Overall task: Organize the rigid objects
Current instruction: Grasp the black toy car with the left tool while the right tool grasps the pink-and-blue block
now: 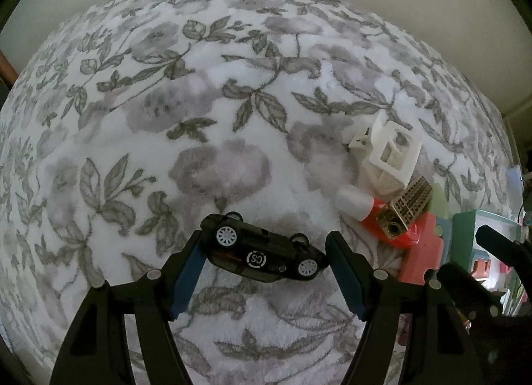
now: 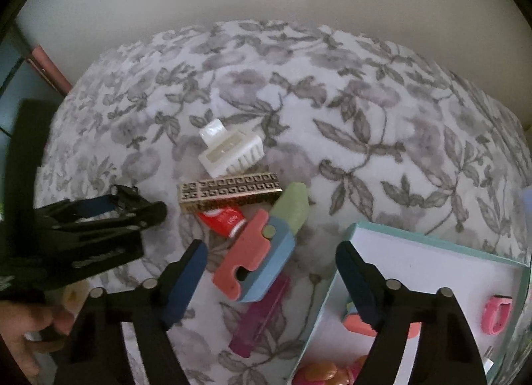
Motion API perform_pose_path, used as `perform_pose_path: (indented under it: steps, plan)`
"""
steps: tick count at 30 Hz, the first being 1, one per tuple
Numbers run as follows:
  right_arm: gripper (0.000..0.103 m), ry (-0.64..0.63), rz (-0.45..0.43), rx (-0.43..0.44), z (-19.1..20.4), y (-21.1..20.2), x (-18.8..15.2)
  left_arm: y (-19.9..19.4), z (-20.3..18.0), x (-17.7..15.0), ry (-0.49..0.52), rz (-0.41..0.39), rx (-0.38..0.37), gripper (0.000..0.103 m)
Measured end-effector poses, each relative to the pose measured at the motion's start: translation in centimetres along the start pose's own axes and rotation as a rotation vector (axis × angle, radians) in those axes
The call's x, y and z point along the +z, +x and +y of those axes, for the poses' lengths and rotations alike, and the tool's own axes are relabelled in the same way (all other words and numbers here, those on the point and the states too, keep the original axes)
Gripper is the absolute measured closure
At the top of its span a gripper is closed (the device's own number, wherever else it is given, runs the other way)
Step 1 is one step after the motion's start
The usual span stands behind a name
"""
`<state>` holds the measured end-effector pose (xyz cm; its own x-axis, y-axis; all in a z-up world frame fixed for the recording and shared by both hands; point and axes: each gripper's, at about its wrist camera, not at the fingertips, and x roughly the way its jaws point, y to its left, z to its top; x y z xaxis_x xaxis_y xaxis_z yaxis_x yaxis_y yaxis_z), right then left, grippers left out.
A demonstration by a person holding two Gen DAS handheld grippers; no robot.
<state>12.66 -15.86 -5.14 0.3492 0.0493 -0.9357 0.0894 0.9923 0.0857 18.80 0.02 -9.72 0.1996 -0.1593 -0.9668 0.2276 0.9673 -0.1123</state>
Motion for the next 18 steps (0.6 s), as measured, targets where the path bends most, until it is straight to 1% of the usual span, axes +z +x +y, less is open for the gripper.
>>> perform_pose_path:
  steps: [3,4,8,9,13,15,17,18]
  plan:
    - [0.022,-0.018,0.016,0.005,0.6,0.7,-0.2,0.5,0.0,-0.2,0.004,0.002,0.005,0.029]
    - [0.024,-0.020,0.031,0.007,0.8,1.3,-0.3,0.7,-0.1,-0.2,0.009,-0.001,0.010,0.029]
    - [0.027,-0.034,0.059,-0.016,1.2,2.9,-0.8,0.8,-0.4,-0.3,0.008,-0.010,0.015,0.029]
    - [0.029,-0.051,0.052,-0.024,1.5,3.0,-0.8,1.0,-0.5,-0.2,0.012,-0.011,0.018,0.029]
    - [0.035,-0.053,0.081,-0.028,1.9,4.6,-1.2,1.0,-0.8,-0.1,0.025,-0.017,0.032,0.029]
    - [0.036,-0.080,0.058,-0.053,2.3,4.8,-1.3,0.9,-0.9,-0.1,0.026,-0.021,0.033,0.029]
    - [0.038,-0.081,0.050,-0.058,2.4,4.8,-1.3,1.0,-1.0,-0.1,0.030,-0.026,0.039,0.029]
    - [0.040,-0.079,0.043,-0.058,2.3,4.8,-1.3,1.1,-1.1,-0.1,0.033,-0.026,0.044,0.029]
